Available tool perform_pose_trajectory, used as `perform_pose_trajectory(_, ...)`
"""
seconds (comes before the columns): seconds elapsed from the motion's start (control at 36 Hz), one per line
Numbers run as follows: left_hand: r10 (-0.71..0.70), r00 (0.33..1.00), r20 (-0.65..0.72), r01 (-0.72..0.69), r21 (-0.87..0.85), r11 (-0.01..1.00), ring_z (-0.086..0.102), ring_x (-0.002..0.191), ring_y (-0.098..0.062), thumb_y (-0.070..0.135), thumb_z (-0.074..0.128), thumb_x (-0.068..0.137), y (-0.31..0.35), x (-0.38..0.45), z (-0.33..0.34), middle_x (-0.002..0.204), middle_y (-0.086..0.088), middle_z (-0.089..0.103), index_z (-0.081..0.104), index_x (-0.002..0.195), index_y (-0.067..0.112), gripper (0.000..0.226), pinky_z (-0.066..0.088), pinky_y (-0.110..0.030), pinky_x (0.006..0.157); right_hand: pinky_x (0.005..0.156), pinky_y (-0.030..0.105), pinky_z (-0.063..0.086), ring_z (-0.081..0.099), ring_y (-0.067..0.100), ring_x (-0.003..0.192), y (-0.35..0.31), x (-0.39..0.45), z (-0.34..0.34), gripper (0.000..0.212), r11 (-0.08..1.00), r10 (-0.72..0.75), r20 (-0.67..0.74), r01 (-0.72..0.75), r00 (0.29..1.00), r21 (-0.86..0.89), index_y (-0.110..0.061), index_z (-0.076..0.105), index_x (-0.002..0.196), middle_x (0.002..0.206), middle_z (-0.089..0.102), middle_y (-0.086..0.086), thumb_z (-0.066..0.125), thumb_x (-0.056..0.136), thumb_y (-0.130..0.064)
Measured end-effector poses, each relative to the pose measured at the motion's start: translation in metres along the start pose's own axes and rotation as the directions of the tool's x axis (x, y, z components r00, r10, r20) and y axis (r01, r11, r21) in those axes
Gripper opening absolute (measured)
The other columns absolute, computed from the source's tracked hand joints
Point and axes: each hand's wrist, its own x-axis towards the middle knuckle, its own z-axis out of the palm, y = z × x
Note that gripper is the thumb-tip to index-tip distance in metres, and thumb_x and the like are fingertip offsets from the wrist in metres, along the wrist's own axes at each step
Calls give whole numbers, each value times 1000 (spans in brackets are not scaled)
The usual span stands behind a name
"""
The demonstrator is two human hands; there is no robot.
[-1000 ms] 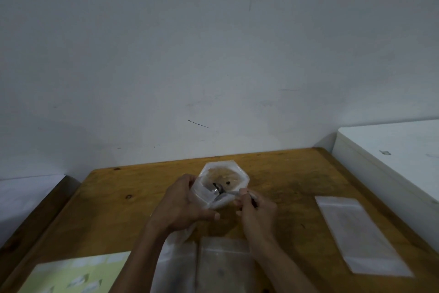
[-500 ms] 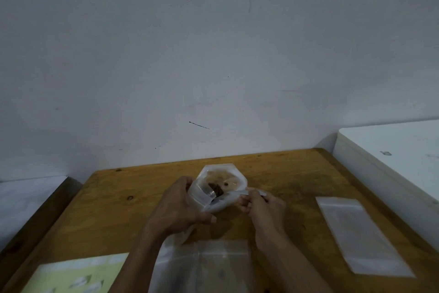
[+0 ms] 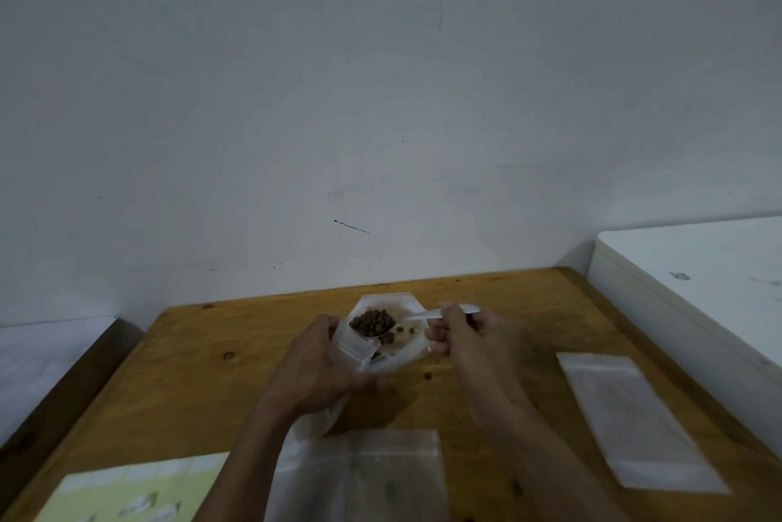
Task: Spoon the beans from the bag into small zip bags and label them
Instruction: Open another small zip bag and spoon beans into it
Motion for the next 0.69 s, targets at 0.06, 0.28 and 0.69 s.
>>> perform_pose_trajectory(0.06,-12,1000,-3,12,-21,1000,55,92,-4,46,95,52,0,0,0,105,15,54,42,118,31,85,47,-16,63,54,23,56,71,12,69,1,-7,4,16,978,-128,96,142,987,-153,-24,70,86,75,74,-1,60,98,-23)
perform_pose_trajectory(0.28,-10,1000,-6,10,-20,1000,52,92,0,46,95,51,-6,0,-6,104,19,52,41,118,32,87,48,-18,68,56,20,56,66,1,71,19,2,5,12,836,-450,24,431,892,-339,-33,66,101,81,69,-13,56,98,-26)
perform_pose_trajectory(0.69,-32,999,-18,31,-52,998,50,88,3,36,95,56,-10,1,-13,101,21,51,42,119,32,83,42,-15,62,68,48,61,71,19,68,75,5,24,29,984,-41,-115,20,993,-178,-27,74,72,67,72,2,63,96,-17)
